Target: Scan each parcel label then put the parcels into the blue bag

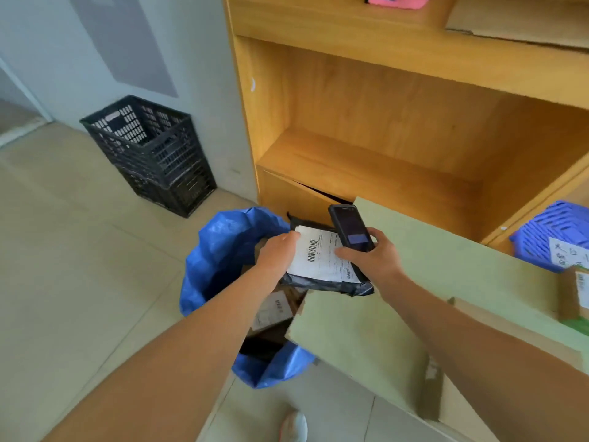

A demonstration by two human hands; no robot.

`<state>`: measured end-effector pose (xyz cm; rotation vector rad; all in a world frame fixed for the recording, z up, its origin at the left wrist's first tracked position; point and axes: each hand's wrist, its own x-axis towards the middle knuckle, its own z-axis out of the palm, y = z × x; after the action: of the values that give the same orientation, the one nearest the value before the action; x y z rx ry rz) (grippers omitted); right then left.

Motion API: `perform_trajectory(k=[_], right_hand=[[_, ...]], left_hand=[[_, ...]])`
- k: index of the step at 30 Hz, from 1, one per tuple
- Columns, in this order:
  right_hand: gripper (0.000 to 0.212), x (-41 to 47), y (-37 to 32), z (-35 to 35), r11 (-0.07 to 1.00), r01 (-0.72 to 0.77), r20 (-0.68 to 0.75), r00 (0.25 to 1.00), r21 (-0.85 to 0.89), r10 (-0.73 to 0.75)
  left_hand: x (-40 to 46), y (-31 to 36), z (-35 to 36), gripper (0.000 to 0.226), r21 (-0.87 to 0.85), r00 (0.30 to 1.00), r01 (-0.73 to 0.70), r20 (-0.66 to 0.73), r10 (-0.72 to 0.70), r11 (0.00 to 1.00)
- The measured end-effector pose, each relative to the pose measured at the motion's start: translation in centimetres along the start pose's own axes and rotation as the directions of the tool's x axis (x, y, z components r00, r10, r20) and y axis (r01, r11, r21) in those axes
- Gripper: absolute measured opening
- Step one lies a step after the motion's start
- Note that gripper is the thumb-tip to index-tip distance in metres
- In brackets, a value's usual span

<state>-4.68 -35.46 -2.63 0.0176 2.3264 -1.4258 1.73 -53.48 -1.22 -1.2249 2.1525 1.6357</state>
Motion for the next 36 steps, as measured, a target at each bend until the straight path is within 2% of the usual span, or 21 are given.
perform_trajectory(k=[4,7,11,15,17,21,29,36], right_hand=[[0.066,2.7,-2.2,7.0,0.991,0.072,0.106,0.993,-0.116,-0.059],[0.073,4.2,-2.0,11.3,0.986,0.087,0.162,0.985,-0.14,-0.064],[0.072,5.8,-0.5,15.3,0.98,0.062,0.21,0.977,-0.187,-0.022],[0.085,7.6,1.9,18.0,0.954,0.061,0.222,0.975,-0.292,0.006],[0.09,8.4,3.3,18.6,0.941,0.039,0.206,0.978,-0.336,0.033],[0.098,9.2,5.2,18.3,0.931,-0.022,0.162,0.983,-0.364,0.086],[0.095,8.4,5.7,15.3,0.934,-0.055,0.136,0.985,-0.352,0.109],[0.086,5.2,2.9,7.8,0.919,0.063,0.158,0.988,-0.388,-0.001]], left_hand=[[3.7,-2.4,-5.5,0.025,-0.143,0.996,0.046,-0.069,-0.057,0.989],[6.4,-4.6,-7.9,0.023,-0.232,0.985,0.114,-0.103,-0.141,0.966],[9.1,-7.7,-9.3,0.04,-0.305,0.967,0.205,-0.082,-0.24,0.93],[11.0,-11.2,-8.8,0.042,-0.358,0.972,0.157,-0.109,-0.208,0.92],[11.7,-12.6,-8.6,0.057,-0.304,0.976,0.073,-0.174,-0.13,0.95],[12.1,-14.2,-8.6,0.067,-0.177,0.957,0.004,-0.286,-0.056,0.984],[10.2,-13.0,-6.8,0.068,-0.088,0.976,0.046,-0.209,-0.064,0.995],[6.1,-7.6,-3.3,0.062,-0.015,0.991,-0.047,-0.123,0.044,0.999]])
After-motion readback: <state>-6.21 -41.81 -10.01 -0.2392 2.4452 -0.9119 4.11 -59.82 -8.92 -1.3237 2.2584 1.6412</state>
